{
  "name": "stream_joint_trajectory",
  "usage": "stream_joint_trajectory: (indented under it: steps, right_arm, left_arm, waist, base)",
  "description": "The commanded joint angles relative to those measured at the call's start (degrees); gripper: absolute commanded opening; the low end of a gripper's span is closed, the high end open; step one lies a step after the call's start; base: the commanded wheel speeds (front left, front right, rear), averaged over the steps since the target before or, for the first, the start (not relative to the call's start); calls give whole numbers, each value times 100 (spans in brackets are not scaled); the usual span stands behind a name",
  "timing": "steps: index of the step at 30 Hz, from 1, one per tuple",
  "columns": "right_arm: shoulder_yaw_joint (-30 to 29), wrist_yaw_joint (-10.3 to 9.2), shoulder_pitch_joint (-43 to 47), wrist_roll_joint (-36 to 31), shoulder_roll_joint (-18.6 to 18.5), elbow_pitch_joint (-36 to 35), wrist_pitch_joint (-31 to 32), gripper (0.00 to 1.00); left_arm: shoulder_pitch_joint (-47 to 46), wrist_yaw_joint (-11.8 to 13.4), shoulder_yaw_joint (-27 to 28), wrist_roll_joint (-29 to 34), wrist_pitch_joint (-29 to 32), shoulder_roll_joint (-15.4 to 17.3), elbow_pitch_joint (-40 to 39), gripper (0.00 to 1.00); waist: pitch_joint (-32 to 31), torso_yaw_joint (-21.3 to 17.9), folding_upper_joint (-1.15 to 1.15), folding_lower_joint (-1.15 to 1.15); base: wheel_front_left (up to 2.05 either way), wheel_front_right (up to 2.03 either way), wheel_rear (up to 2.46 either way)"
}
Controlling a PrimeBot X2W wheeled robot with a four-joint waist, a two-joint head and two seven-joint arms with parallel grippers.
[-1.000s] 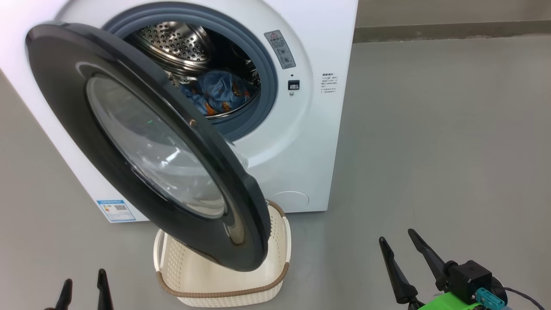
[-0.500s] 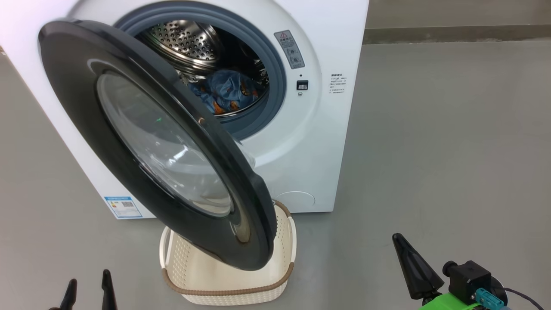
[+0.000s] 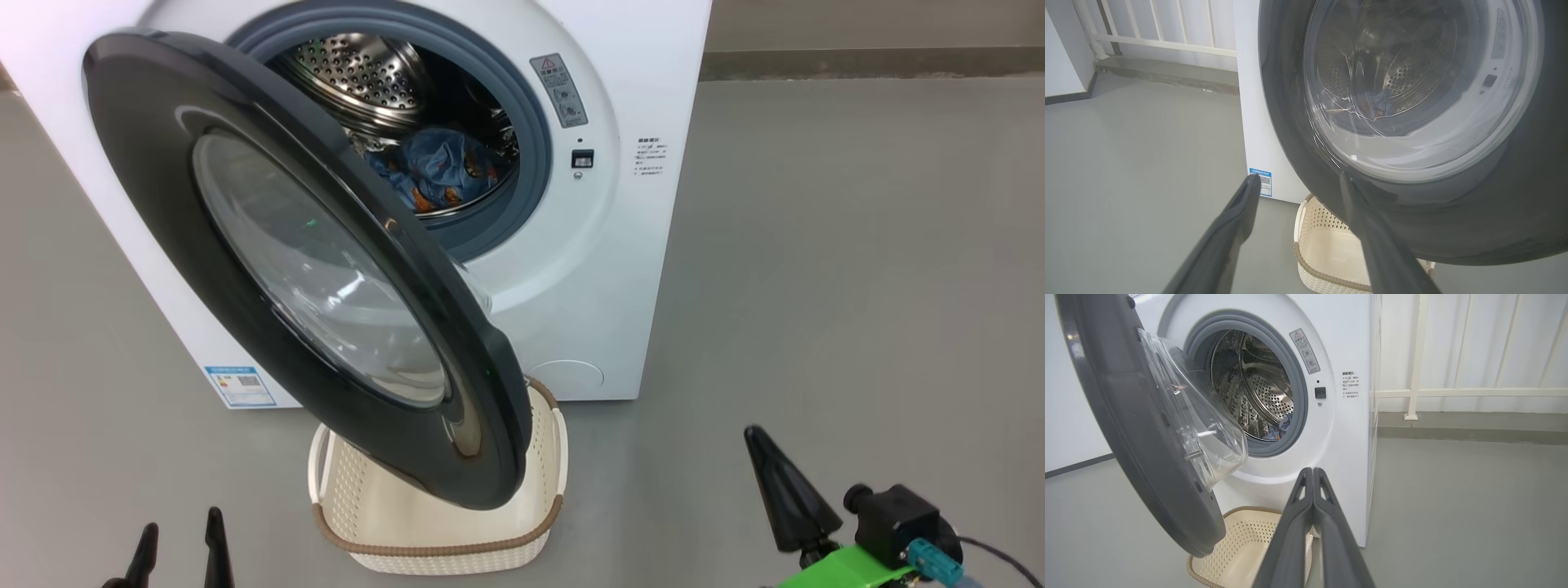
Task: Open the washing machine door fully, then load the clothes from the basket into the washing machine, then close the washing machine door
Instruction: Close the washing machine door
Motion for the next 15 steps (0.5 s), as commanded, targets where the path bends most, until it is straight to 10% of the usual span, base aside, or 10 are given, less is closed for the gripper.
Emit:
stream_joint_trajectory:
  steps: [1, 15]
  right_arm:
    - [125, 35, -243, 50, 15, -265, -27, 0]
    - [1083, 35, -1987, 144, 138, -2382, -27, 0]
  left_arm:
    - [-98, -14, 154, 37, -61, 63, -174, 100]
    - [-140, -14, 57, 87, -61, 63, -168, 100]
  waist:
    - [8, 6, 0, 0]
    - [114, 107, 0, 0]
  base:
    - [0, 0, 0]
    - [0, 0, 0]
